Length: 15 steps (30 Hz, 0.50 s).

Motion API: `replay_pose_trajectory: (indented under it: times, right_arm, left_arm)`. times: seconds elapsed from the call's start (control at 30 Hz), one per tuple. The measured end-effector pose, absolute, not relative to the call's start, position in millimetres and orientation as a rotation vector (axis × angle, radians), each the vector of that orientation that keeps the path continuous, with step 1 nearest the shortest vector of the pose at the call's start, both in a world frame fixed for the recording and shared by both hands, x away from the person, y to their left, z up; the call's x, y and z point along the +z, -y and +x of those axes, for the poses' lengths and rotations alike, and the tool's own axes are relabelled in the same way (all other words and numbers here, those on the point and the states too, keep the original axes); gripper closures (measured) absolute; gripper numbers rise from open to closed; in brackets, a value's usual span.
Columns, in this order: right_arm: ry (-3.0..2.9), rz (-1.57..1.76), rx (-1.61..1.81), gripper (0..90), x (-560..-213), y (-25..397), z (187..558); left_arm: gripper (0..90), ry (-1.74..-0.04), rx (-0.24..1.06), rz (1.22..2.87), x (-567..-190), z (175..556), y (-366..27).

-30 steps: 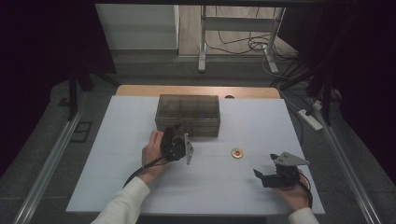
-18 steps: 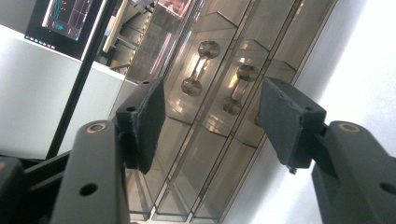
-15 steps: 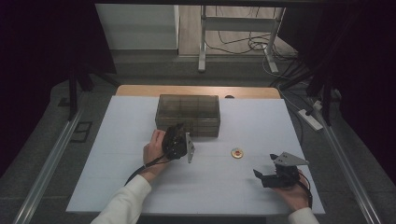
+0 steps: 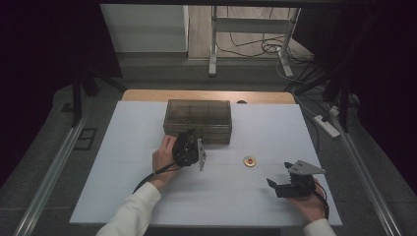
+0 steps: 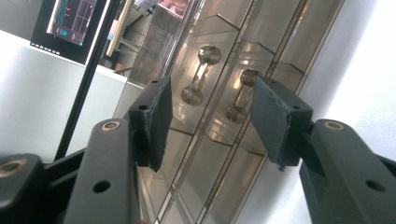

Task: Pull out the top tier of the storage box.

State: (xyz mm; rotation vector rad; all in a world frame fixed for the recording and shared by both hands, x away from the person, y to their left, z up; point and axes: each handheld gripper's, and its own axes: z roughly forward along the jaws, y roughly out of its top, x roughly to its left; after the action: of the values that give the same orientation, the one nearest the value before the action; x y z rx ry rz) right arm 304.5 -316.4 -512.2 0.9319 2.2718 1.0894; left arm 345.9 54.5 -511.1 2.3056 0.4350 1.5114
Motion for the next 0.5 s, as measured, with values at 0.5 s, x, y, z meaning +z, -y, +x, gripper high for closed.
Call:
replay_pose_trajectory:
  times: [0.5]
  right_arm:
    - [-2.27, 0.934, 1.088, 8.1, -511.9, 316.7, 304.3]
  left_arm:
    - [54.2, -0.418, 1.543, 2.298, -513.2, 350.6, -53.5]
